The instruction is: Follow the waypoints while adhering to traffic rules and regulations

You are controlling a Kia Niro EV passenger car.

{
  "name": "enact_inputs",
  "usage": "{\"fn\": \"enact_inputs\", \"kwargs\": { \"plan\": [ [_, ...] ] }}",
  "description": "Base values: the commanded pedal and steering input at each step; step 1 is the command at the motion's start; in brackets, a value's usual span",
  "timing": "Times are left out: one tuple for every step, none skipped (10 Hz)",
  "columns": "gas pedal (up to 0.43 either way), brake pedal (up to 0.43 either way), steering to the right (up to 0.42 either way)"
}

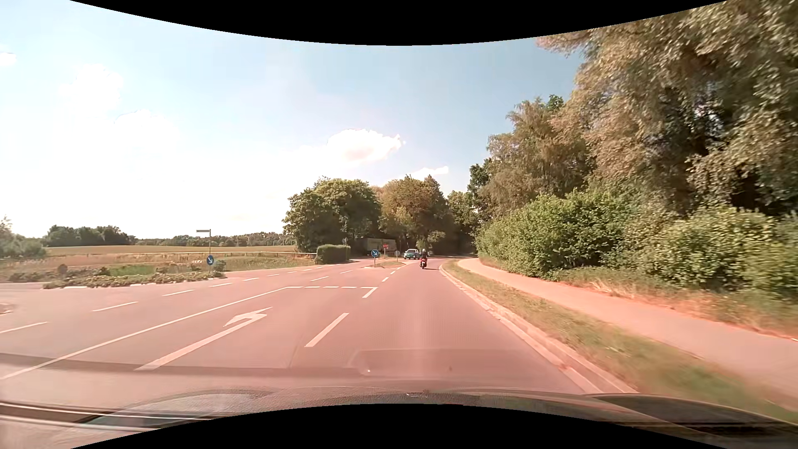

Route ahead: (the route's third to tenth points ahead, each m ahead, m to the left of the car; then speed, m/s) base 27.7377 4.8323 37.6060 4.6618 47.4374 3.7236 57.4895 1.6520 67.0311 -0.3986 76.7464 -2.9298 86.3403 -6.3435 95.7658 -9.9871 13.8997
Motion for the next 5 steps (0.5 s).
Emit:
{"fn": "enact_inputs", "kwargs": {
  "plan": [
    [0.150,0.006,0.005],
    [0.150,0.006,0.005],
    [0.157,0.006,0.005],
    [0.157,0.006,0.005],
    [0.157,0.006,0.004]
  ]
}}
